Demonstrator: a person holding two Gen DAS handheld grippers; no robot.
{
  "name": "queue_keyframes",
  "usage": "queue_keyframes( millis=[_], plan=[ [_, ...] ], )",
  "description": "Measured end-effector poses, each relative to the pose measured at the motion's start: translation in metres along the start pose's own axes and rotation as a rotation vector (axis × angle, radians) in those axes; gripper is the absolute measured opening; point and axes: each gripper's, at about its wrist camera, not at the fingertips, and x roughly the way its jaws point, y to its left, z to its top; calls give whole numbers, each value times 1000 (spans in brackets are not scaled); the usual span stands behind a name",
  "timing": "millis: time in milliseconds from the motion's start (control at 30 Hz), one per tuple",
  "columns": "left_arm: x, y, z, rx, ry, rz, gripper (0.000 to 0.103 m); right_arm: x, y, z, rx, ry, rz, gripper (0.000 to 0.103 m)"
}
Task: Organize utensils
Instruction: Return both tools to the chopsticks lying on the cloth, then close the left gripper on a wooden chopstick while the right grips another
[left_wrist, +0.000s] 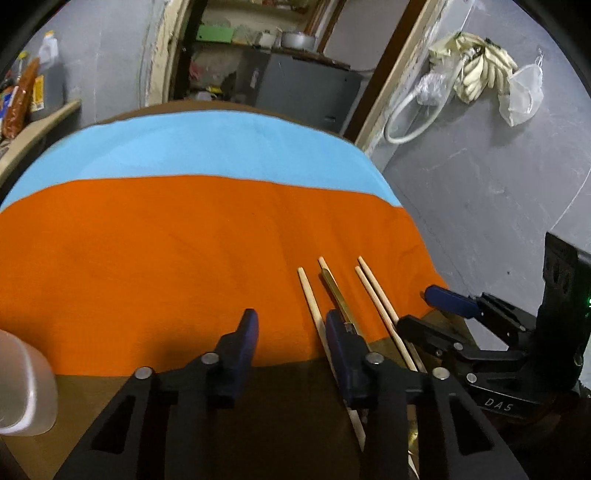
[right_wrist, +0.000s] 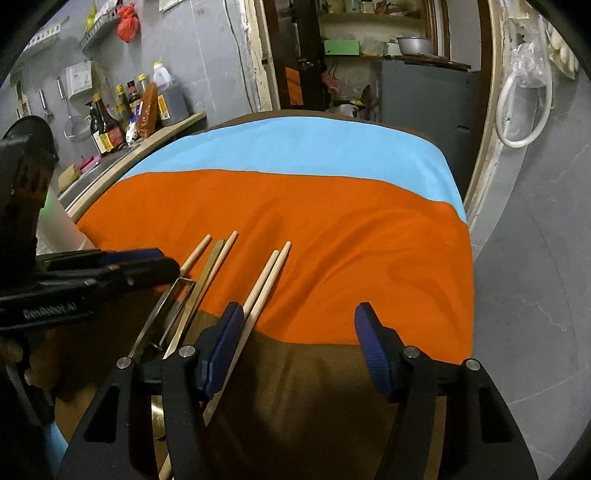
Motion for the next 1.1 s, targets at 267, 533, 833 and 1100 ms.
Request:
queue_keyframes(
  millis=[267,533,833,1100],
  plan=[
    [11,-12,12,53,56,30,22,4,2,6,-22,34,-15,53],
    [21,-15,23,60,136,8,10,20,4,21,-16,81,23,16],
    [30,-10,28,-3,188,-42,9,37,7,35,23,174,20,14],
    [18,-5,26,-65,174,-33,5,18,-2,28,191,108,86,4]
  ],
)
